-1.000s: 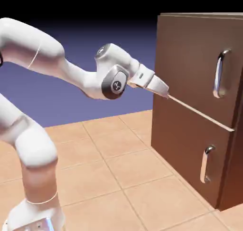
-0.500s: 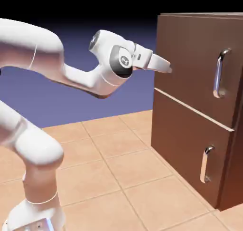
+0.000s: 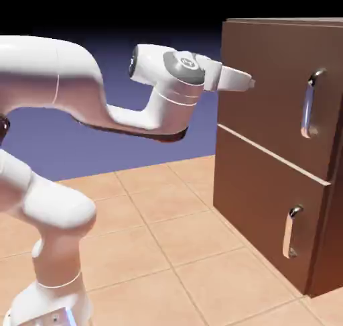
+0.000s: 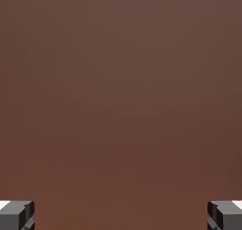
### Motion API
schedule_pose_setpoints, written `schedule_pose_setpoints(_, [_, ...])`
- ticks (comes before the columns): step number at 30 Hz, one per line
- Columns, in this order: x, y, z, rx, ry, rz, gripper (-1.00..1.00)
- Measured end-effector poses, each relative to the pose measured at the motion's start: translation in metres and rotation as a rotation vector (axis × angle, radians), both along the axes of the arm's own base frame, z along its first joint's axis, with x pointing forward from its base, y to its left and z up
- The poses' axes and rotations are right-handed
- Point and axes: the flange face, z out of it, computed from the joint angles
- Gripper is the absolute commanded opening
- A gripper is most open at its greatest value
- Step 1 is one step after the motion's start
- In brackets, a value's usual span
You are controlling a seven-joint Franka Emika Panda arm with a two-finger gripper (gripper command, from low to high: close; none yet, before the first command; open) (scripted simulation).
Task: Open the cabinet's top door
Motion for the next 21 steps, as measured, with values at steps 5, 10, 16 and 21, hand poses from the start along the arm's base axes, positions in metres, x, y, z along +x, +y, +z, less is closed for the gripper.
schedule_pose_setpoints(5, [0.007, -0.021, -0.004, 0.014, -0.053, -0.006, 0.0])
schedule_pose_setpoints(10, [0.016, -0.045, -0.013, 0.027, -0.098, -0.013, 0.0])
schedule_pose_setpoints(16, [0.032, -0.076, -0.03, 0.041, -0.143, -0.02, 0.0])
schedule_pose_setpoints(21, [0.047, -0.103, -0.05, 0.05, -0.172, -0.023, 0.0])
